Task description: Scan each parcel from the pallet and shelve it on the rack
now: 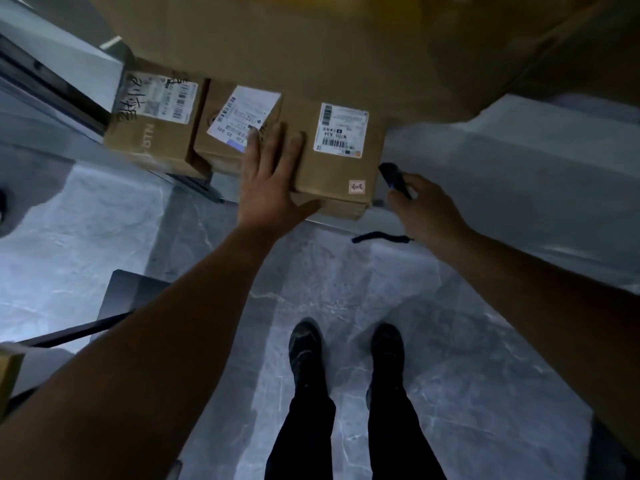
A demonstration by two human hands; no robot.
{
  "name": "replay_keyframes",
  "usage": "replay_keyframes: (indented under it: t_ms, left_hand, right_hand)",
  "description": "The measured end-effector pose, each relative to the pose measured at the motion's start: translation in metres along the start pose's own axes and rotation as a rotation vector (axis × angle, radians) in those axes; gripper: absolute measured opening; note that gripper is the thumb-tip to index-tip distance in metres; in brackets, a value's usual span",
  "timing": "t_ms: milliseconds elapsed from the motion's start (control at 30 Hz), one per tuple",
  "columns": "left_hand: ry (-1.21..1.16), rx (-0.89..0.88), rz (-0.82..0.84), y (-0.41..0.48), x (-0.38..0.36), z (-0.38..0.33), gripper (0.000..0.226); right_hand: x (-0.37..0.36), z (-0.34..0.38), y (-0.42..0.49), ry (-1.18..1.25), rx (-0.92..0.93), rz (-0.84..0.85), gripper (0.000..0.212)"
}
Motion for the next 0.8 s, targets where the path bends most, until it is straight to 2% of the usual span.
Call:
replay_keyframes:
  t_ms: [133, 267, 367, 533, 633, 800]
  left_hand:
    - [0.005, 0.027, 0.112, 0.0, 0.002, 0.003, 0.129]
    - [0.006, 0.072, 0.246, 0.002, 0.016, -0.003, 0.129]
    - [0.029, 0.043, 0.29, 0.004, 0.039, -0.016, 0.128]
    - [0.006, 0.066, 0.293, -0.018, 0.085, -0.068, 0.123]
    - [-0.133, 0.132, 0.192, -0.044, 0.113, -0.111, 0.115]
    - [-0.31, 0.045, 0.133, -0.113, 0.142, -0.215, 0.102]
  right_hand:
    - [0.014, 0.009, -0.004, -0.025, 0.035, 0.031, 0.047]
    - [0.035, 0.014, -0.027, -0.024, 0.043, 0.031, 0.048]
    - [0.059, 0.023, -0.058, -0.028, 0.09, 0.008, 0.047]
    - [0.114, 0.024, -0.131, 0.085, 0.054, -0.075, 0.047]
    - [0.144, 0.007, -0.186, 0.133, 0.029, -0.126, 0.046]
    - [0.201, -0.05, -0.276, 0.239, -0.022, -0.204, 0.05]
Point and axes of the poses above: each hand's wrist, its own y-axis towards the middle knuckle, its own x-axis out of the back of the hand, z = x × y, the point moved 7 cm from there along y, towards the middle knuckle, and after that the axes turned 13 degrees about -z, right-handed, at the moved point
